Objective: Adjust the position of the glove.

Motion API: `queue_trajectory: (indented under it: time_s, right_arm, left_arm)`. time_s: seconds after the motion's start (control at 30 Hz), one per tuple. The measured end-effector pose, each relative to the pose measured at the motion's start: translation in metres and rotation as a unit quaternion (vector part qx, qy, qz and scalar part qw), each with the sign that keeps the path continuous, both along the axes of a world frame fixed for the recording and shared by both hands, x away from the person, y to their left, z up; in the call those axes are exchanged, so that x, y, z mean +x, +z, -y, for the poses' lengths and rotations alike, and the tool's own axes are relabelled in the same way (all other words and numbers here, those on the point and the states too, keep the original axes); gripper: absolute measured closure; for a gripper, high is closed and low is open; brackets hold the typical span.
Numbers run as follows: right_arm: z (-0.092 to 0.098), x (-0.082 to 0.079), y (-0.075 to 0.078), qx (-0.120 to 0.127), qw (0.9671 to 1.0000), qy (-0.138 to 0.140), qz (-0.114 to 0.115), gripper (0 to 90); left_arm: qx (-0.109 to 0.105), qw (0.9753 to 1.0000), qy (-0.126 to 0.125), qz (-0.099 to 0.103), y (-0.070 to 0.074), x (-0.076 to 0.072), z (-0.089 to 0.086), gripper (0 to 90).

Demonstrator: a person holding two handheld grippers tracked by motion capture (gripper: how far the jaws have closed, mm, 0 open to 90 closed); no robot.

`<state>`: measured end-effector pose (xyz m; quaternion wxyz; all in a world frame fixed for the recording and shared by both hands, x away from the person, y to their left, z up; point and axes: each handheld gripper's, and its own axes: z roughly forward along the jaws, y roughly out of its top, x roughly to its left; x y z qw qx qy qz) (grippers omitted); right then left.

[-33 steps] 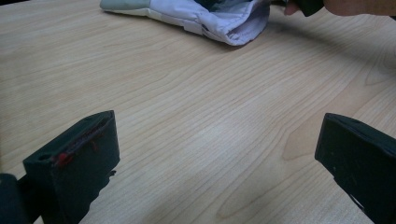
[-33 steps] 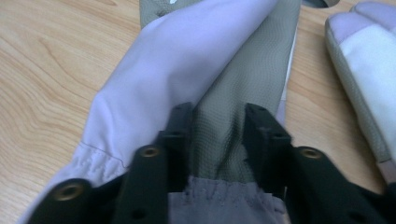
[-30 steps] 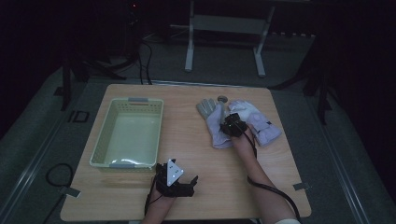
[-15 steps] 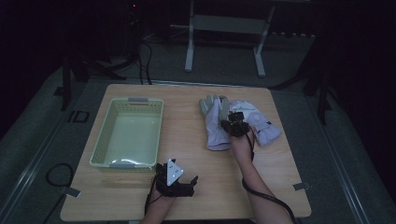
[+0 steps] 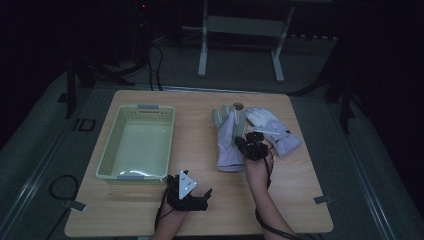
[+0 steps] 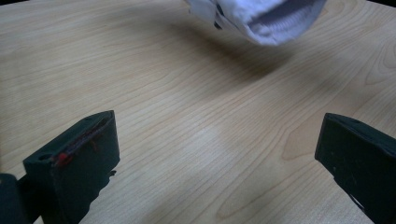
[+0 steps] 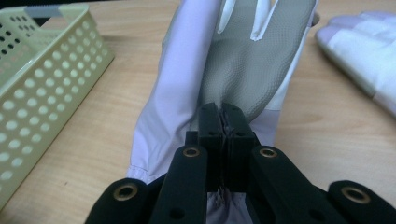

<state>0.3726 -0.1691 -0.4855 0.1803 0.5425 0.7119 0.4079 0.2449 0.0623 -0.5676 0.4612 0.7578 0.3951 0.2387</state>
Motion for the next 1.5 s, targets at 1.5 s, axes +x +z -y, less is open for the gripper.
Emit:
queue_trajectory:
  time_s: [1.5]
  right_arm:
    - [0.017,0.002,-0.014,-0.060,0.9974,0.038,-0.006,54.1]
  left_arm:
    - [0.005,1.0000,-0.004,0.001,0.000,0.000,0.001,0.0]
